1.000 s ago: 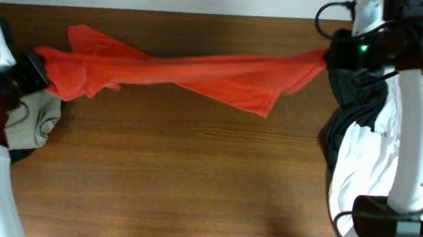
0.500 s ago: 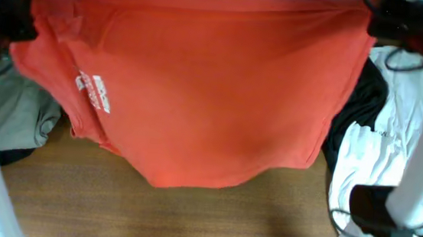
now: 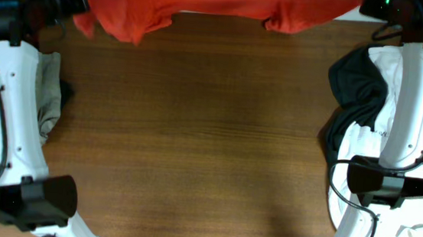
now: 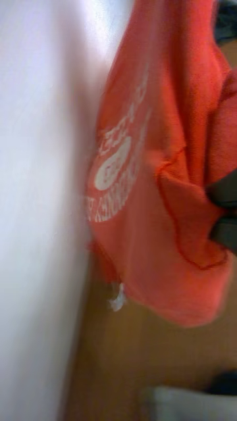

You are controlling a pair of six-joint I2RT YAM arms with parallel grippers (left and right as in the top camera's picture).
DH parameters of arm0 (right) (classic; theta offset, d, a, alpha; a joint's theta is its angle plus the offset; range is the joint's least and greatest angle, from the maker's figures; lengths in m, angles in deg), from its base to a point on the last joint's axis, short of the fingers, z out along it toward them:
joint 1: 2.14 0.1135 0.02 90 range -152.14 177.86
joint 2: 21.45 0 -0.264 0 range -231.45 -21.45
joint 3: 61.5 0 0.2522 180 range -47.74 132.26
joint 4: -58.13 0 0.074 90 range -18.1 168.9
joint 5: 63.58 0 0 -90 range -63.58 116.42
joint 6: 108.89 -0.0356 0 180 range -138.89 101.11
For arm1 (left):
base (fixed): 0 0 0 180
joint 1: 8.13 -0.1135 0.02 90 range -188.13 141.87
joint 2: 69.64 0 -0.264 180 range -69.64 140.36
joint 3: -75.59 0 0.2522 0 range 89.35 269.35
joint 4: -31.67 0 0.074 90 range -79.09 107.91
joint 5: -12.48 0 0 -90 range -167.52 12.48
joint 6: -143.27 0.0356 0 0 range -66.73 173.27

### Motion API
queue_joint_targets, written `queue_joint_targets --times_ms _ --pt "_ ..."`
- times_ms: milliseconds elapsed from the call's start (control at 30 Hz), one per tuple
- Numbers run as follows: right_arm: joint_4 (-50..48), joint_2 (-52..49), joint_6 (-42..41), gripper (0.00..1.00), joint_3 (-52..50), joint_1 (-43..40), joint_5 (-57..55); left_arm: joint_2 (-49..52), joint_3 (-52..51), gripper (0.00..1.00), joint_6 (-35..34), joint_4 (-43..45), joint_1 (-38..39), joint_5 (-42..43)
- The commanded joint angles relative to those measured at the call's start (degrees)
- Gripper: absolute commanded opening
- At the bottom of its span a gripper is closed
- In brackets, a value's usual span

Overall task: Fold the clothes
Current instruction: 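Lift the shirt with both grippers, shake it and lay it flat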

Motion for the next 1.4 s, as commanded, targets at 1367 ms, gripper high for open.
queue_joint_targets --times_ms 1367 --pt "-43.9 26.2 -8.2 0.05 -89.8 -1.2 9.4 -17.2 -62.6 0.00 0.3 14.3 -12.5 2.4"
